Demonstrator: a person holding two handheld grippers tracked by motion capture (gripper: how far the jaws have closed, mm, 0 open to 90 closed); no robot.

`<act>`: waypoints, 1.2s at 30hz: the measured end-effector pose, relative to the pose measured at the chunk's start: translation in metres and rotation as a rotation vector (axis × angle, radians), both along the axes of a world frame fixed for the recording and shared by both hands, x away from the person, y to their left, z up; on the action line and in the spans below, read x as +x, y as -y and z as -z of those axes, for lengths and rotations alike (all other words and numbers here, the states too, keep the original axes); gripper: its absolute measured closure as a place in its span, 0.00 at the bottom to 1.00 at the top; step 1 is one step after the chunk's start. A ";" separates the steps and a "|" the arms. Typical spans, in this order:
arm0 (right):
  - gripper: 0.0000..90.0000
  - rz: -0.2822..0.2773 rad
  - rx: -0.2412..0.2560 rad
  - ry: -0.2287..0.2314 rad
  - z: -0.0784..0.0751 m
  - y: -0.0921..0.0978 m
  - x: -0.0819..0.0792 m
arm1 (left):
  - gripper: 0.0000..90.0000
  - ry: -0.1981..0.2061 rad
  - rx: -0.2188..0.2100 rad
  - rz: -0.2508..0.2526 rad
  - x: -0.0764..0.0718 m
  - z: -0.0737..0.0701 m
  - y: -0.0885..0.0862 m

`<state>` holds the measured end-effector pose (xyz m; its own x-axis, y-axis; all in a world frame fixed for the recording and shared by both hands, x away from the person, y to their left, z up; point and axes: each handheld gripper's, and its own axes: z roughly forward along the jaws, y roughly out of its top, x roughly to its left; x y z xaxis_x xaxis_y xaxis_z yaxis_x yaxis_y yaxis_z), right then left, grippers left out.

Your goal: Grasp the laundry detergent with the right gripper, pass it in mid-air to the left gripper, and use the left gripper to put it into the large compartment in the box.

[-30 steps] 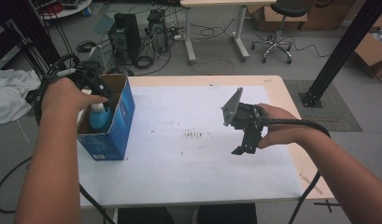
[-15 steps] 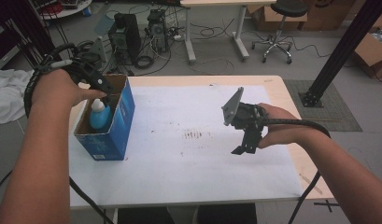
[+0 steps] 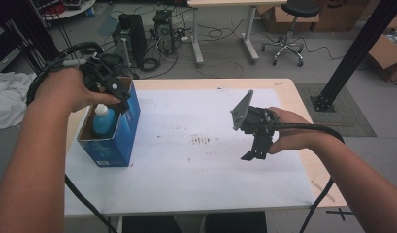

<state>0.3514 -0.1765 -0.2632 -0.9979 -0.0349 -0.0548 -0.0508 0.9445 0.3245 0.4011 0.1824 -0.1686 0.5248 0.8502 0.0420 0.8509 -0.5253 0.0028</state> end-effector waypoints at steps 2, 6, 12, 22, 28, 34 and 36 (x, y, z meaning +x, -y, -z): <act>0.00 0.002 -0.002 0.001 0.000 0.000 0.000 | 0.00 0.009 -0.002 0.031 -0.002 -0.002 0.005; 0.00 0.003 -0.006 0.000 -0.001 0.000 0.000 | 0.00 0.023 0.000 0.095 -0.005 -0.007 0.013; 0.00 0.010 -0.006 0.000 -0.002 0.000 0.001 | 0.00 0.040 -0.005 0.255 -0.014 -0.011 0.032; 0.00 0.022 -0.029 0.001 -0.004 0.001 -0.001 | 0.00 0.008 0.001 0.536 -0.032 -0.005 0.071; 0.00 0.022 -0.042 -0.001 -0.005 0.003 -0.003 | 0.00 -0.019 0.006 0.747 -0.042 0.006 0.096; 0.00 0.040 -0.047 -0.004 -0.005 0.010 0.002 | 0.00 -0.060 0.015 0.866 -0.044 0.020 0.113; 0.00 0.043 -0.046 -0.005 -0.004 0.011 0.004 | 0.00 -0.060 0.012 0.883 -0.044 0.024 0.116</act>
